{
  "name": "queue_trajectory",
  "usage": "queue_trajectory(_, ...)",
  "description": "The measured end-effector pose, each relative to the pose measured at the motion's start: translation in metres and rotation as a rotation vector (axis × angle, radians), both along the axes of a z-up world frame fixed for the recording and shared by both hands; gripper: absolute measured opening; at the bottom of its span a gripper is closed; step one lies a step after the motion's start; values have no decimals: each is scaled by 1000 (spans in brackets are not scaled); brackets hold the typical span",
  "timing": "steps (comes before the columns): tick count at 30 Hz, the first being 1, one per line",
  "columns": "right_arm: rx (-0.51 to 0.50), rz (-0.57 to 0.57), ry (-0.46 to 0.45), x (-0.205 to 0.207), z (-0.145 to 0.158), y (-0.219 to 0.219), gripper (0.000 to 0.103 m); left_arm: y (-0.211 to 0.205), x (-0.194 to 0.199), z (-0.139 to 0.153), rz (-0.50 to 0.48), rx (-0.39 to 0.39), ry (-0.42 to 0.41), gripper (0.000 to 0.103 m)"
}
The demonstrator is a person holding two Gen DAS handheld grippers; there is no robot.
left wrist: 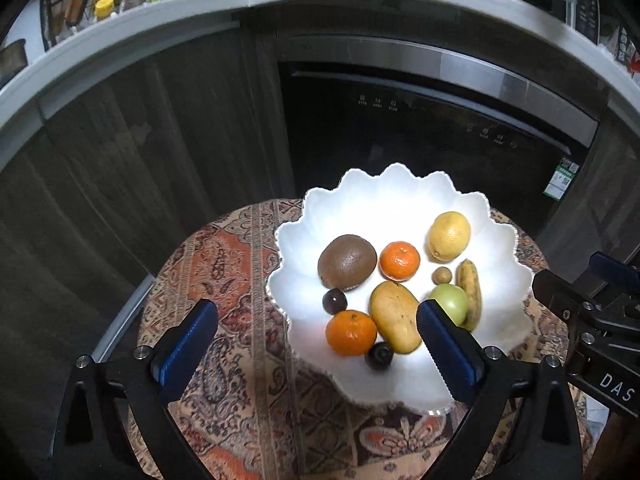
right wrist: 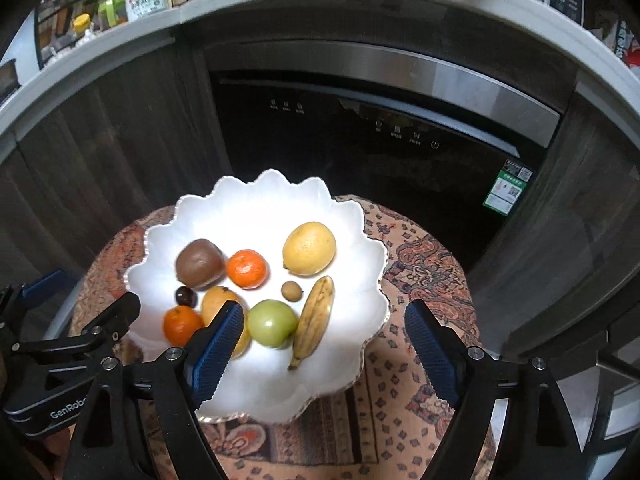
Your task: Organize fruits
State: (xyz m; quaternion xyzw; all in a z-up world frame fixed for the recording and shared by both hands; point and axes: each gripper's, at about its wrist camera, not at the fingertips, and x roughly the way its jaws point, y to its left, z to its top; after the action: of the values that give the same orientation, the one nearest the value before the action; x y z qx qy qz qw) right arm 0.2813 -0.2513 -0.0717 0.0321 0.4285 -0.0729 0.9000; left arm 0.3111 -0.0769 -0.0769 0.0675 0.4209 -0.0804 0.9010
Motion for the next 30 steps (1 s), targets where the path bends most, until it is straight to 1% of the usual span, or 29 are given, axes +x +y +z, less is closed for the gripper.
queue_trajectory(5, -4, 5, -39, -28, 23, 8, 84, 9, -26, 20, 1, -5, -27, 102)
queue_trajectory(11, 12, 11, -81, -63, 45, 16, 84, 21, -68, 45, -5, -5, -71, 103)
queue_trajectory(17, -3, 8, -122, -99, 60, 25, 87, 32, -100, 59, 20, -1, -88, 103)
queue_trajectory(23, -4, 4, -148, -130, 70, 27, 87, 36, -132, 68, 24, 11, -110, 103)
queue_trajectory(27, 1, 0, -163, -149, 75, 28, 87, 40, -154, 74, 30, 6, -123, 103)
queue_trajectory(30, -15, 0, -182, -163, 80, 31, 87, 43, -167, 76, 37, 7, -139, 103)
